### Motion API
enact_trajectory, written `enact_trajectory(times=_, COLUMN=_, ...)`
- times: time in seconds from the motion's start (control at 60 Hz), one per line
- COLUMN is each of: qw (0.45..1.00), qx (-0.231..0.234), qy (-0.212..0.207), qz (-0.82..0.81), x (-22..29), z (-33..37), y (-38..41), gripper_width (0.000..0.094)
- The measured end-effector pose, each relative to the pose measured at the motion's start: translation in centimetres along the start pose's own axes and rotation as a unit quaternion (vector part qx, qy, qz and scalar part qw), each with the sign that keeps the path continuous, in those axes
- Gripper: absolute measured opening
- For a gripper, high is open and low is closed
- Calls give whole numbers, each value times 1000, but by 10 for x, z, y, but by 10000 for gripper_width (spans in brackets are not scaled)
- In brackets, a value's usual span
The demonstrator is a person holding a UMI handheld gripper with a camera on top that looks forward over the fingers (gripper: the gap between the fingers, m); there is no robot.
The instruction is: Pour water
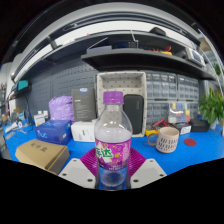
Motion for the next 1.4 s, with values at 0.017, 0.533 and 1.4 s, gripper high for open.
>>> enact_trajectory(times=0.017, qw=1000, qx=1, qy=0, qz=-9, x=1, z=-1, y=-1, gripper_width=352)
enact_trajectory(times=0.533, qw=813, qx=16, qy=-163, qz=-558, x=70, z=-86, y=-113, gripper_width=353)
enact_trajectory(times=1.4, qw=700, qx=40, qy=-144, qz=-698, x=101, z=-99, y=-163, gripper_width=353)
Point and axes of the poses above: the point between the fingertips, and its own axes, seen from behind it with the camera up: y to the left, x up, z backward, against the way the camera looks, the point moved 10 cm from there along z, backward, against the way the camera looks, and after that the axes turned 15 degrees about x, right-handed, at the moved point
